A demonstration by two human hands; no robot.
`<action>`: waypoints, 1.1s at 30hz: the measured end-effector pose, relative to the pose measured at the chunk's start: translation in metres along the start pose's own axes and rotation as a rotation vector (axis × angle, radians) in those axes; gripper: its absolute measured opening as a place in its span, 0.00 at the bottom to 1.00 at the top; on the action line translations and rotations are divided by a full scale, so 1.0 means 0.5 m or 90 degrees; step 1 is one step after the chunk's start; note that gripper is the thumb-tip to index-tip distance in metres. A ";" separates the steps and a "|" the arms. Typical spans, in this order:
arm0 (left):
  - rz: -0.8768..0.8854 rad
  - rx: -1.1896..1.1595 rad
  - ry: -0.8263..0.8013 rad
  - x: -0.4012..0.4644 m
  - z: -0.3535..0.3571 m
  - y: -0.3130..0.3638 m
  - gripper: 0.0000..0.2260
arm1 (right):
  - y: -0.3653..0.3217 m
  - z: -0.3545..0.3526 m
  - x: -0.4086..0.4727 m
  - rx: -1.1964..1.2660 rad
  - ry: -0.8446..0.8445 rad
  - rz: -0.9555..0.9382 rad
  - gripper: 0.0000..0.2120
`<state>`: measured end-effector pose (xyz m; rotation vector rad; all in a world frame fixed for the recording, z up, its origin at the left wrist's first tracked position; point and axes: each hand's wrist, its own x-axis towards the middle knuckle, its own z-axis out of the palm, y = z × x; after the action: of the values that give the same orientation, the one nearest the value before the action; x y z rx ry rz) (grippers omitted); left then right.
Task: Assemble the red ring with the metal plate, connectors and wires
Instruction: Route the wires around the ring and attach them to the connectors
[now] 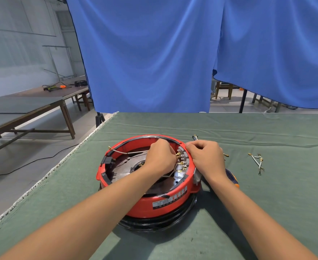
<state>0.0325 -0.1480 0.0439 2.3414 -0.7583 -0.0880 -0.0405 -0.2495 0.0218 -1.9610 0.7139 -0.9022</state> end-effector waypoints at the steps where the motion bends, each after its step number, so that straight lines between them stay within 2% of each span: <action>1: -0.002 -0.004 0.002 0.000 0.000 0.000 0.06 | 0.000 -0.001 0.000 -0.003 0.001 0.002 0.08; 21: 0.033 -0.011 -0.001 0.007 0.004 -0.007 0.06 | 0.000 -0.001 -0.001 -0.027 0.005 -0.013 0.09; 33: -0.044 -0.101 -0.008 0.013 0.007 -0.004 0.06 | -0.005 -0.003 0.000 -0.033 0.008 -0.016 0.08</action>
<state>0.0379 -0.1521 0.0406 2.2179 -0.6516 -0.1864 -0.0412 -0.2489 0.0246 -2.0152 0.7271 -0.9200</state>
